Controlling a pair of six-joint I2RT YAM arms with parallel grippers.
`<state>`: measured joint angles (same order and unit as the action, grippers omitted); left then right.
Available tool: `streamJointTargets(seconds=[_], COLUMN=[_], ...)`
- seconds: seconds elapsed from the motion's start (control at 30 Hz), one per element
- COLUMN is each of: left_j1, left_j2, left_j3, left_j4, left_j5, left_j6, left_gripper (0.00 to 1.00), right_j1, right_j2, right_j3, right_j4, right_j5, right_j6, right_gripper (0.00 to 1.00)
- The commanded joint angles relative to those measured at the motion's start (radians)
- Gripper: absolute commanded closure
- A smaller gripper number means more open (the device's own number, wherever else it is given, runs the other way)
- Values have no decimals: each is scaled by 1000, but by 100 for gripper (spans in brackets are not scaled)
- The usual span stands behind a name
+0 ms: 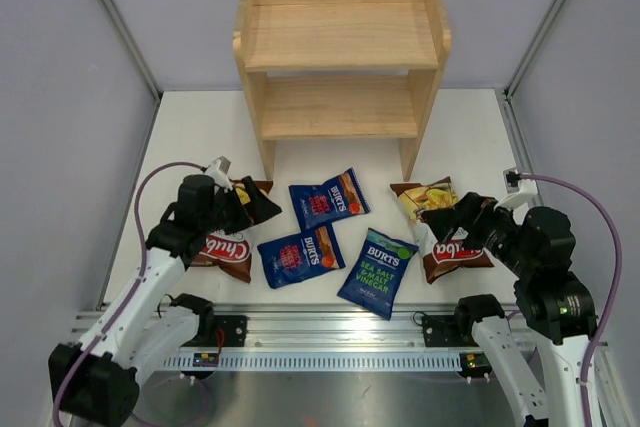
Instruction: Place and organize the chips bags onto the shelf
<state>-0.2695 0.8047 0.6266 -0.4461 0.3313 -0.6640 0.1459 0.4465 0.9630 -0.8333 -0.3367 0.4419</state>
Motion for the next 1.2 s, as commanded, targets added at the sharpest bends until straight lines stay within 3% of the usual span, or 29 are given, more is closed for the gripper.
streamJointTargets(seconds=[0.0,0.3,0.6,0.93,1.03,1.17], left_j1=[-56,-212,-221,-221,-223,-223], left_j2=[88,428,645,768,806,855], left_j3=[-7,94,117,150,153,153], left_j4=[253,330,441,504,535,576], left_j5=[14,-268,-287,-301,-275,-238], left_j6=[-57,-74,-104,-114,-121,-143], left_gripper=[1,1,1,1,6,22], right_j1=[6,6,6,6,6,6], right_j2=[-12,-26,-23,-19,-14,-6], right_j3=[-18,-58,-56,-53,-55,-53], right_j4=[46,72,57,49,53,59], right_j5=[-47,-130,-186,-199,-202,-208], right_j6=[4,21,18,17,20,23], right_gripper=[1,1,1,0,0,1])
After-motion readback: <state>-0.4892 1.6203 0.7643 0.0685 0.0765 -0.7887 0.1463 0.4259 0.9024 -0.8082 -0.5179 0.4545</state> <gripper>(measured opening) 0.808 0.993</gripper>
